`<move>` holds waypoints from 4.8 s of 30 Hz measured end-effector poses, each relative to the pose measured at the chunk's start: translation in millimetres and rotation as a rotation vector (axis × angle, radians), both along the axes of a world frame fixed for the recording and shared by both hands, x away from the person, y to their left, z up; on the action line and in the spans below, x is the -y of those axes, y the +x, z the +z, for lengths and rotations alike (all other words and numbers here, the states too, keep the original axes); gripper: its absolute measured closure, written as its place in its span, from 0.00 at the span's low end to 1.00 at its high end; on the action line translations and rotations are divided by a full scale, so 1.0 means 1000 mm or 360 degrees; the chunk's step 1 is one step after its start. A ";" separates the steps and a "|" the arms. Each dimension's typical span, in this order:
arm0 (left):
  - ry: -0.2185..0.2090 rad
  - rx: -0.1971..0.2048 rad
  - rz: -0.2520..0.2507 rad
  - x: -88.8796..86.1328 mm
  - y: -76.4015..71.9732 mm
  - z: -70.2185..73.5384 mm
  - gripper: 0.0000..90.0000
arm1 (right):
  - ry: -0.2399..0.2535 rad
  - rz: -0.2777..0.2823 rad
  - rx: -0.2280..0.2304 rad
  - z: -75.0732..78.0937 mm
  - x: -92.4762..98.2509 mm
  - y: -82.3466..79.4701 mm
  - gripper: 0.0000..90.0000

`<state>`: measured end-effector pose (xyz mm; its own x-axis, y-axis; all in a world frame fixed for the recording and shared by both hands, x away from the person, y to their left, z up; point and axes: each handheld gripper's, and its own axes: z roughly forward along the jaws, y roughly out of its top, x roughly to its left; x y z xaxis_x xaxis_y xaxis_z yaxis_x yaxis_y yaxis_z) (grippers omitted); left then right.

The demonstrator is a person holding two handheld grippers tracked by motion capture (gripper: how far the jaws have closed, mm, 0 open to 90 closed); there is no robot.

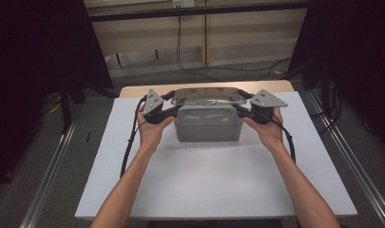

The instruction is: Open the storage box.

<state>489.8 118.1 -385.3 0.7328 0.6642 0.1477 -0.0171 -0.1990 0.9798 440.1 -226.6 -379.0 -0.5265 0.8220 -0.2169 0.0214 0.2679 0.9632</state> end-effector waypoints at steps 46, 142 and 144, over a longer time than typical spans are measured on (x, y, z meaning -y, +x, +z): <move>-0.0093 -0.0003 0.0050 -0.005 0.031 0.012 0.74 | 0.0164 -0.0036 -0.0012 0.014 0.013 0.033 0.66; -0.0087 -0.0208 0.0121 0.007 0.100 -0.016 0.82 | 0.0368 0.0005 -0.0230 -0.006 0.027 0.116 0.75; -0.0080 -0.0205 0.0101 0.006 0.101 -0.015 0.82 | 0.0371 0.0005 -0.0227 -0.007 0.027 0.117 0.74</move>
<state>590.8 112.3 -400.7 0.7000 0.7139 0.0206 0.1205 -0.1465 0.9818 556.8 -254.1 -385.9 -0.5409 0.8393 0.0547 0.1608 0.0393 0.9862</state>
